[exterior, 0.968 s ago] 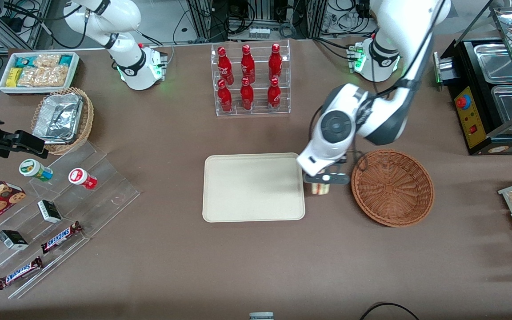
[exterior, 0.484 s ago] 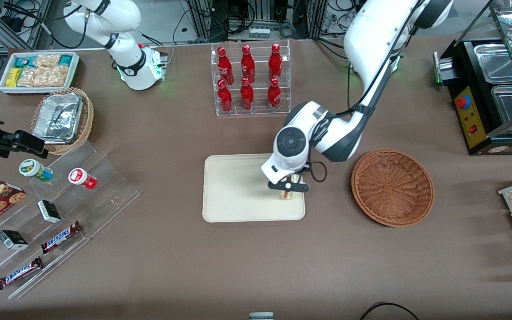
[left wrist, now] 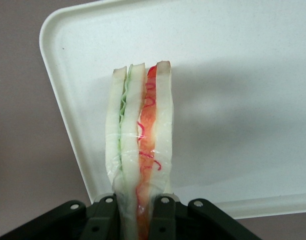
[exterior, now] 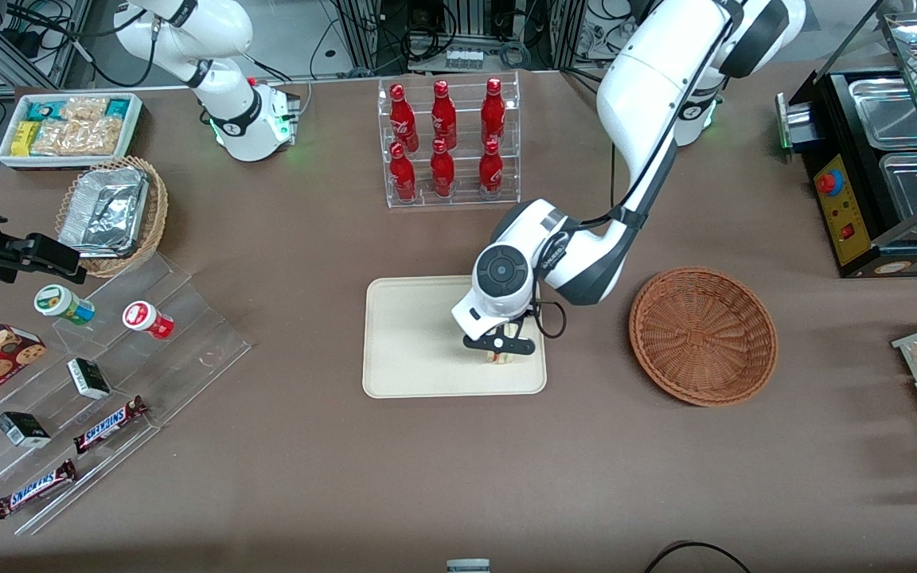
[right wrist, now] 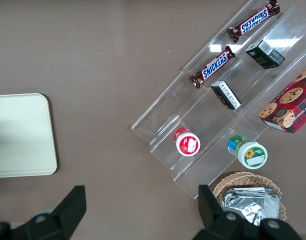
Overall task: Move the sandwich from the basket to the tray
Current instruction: 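Lower the held sandwich onto the white tray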
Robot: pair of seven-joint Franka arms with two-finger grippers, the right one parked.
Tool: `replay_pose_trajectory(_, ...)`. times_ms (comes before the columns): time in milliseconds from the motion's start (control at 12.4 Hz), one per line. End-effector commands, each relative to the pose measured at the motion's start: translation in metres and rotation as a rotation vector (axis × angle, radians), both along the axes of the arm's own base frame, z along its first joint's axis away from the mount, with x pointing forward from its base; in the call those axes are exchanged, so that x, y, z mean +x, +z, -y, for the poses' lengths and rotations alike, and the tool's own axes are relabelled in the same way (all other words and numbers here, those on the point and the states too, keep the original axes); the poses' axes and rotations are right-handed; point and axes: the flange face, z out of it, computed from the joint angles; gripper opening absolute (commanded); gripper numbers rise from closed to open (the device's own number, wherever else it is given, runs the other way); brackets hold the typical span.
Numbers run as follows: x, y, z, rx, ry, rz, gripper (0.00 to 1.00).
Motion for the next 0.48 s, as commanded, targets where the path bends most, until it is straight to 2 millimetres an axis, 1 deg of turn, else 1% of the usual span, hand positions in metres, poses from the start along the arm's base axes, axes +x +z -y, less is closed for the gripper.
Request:
replay_pose_trajectory(0, -0.001, -0.011, 0.017, 0.002, 0.018, -0.005, 0.0)
replay_pose_trajectory(161, 0.0, -0.015, 0.018, -0.004, 0.019, 0.001, 0.0)
replay_pose_trajectory(403, -0.003, -0.026, 0.021, -0.003, 0.014, -0.001, 0.0)
